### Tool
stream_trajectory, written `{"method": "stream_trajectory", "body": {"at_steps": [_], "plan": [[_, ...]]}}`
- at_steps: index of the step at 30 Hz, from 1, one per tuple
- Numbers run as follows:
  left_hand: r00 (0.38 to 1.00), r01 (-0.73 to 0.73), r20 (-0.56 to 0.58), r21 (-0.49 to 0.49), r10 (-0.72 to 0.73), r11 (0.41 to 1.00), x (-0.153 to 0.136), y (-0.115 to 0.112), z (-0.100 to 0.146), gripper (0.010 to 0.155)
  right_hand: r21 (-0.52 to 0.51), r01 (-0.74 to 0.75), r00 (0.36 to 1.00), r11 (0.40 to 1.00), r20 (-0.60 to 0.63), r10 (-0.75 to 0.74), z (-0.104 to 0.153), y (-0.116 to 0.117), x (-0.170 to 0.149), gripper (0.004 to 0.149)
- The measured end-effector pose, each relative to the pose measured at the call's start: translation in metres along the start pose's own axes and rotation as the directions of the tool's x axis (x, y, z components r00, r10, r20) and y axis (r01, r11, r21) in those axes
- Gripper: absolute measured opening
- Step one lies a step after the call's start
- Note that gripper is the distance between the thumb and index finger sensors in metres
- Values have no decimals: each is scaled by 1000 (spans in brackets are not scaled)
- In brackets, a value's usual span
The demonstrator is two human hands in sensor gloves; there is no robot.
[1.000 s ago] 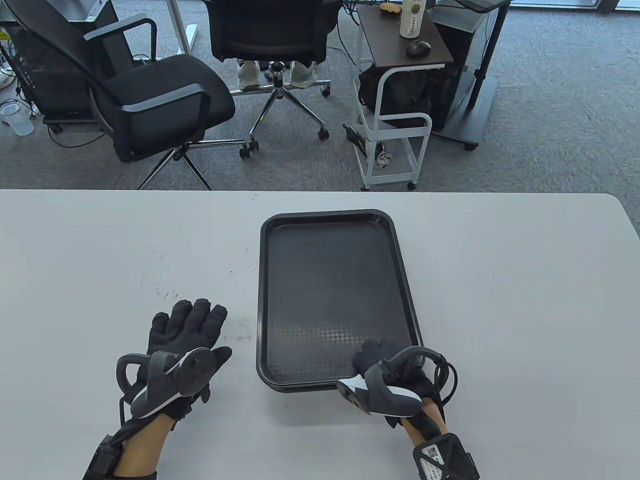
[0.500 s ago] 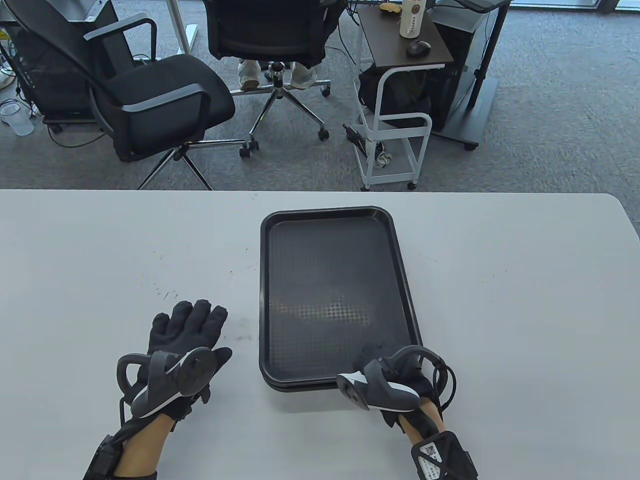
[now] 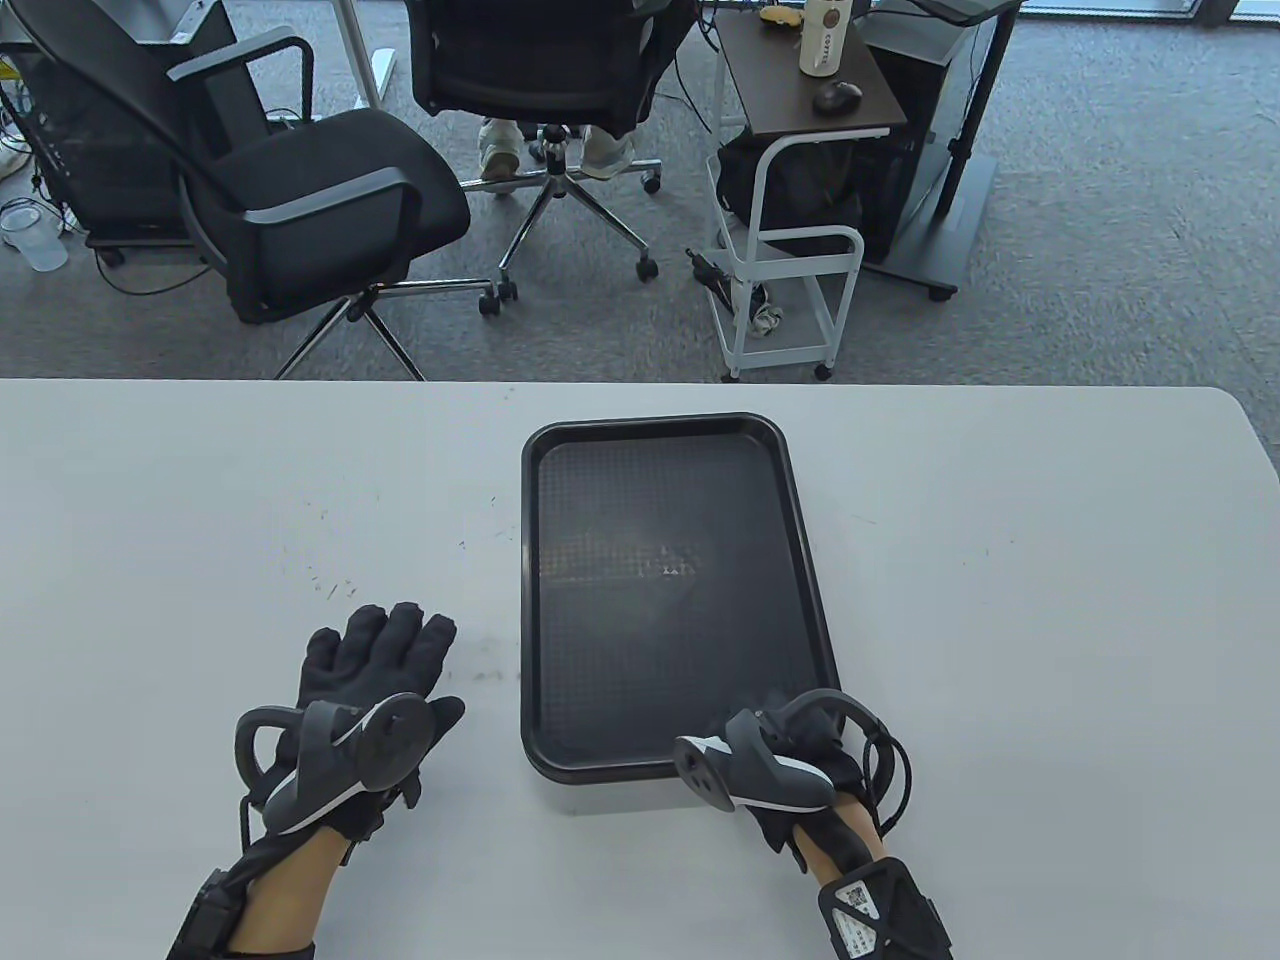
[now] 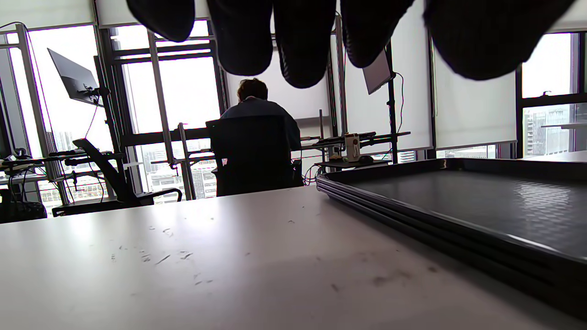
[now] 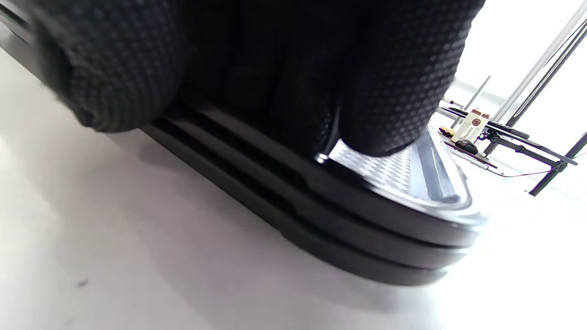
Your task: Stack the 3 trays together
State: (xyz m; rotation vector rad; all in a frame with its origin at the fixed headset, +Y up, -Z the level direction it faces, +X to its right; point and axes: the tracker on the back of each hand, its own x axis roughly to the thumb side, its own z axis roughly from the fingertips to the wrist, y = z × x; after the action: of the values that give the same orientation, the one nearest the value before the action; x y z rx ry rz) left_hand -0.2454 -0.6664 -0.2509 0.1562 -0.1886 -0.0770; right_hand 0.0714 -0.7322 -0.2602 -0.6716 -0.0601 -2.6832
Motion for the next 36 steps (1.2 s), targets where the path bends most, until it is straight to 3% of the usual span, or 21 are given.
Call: {"method": "stream_trajectory", "body": {"at_steps": [5,8,12,20,24,36], "plan": [[1000,-3,-3,1,3,1000,-1,0,0,76,-11,92,996,996,-19,-92,3,-6,-11,58],[1000,-3,-3,3,3,1000,-1,0,0,76,-124,159,984,979,-62,-168,9,-16,-24,59],[1000,-4,0,8,4,1000,0,0,-1,76,-276,100,982,956,-124,-139,22,-33,-40,59],[1000,-9,6,30,9,1000,-1,-1,0,76,-447,32,961,894,-233,-151,42,-52,-64,61],[1000,-10,9,44,10,999,-1,-1,0,76,-486,-10,949,874,-280,-145,48,-55,-73,60],[1000,-11,15,58,11,998,0,-2,1,76,-476,-58,910,878,-387,-150,58,-47,-100,62]]}}
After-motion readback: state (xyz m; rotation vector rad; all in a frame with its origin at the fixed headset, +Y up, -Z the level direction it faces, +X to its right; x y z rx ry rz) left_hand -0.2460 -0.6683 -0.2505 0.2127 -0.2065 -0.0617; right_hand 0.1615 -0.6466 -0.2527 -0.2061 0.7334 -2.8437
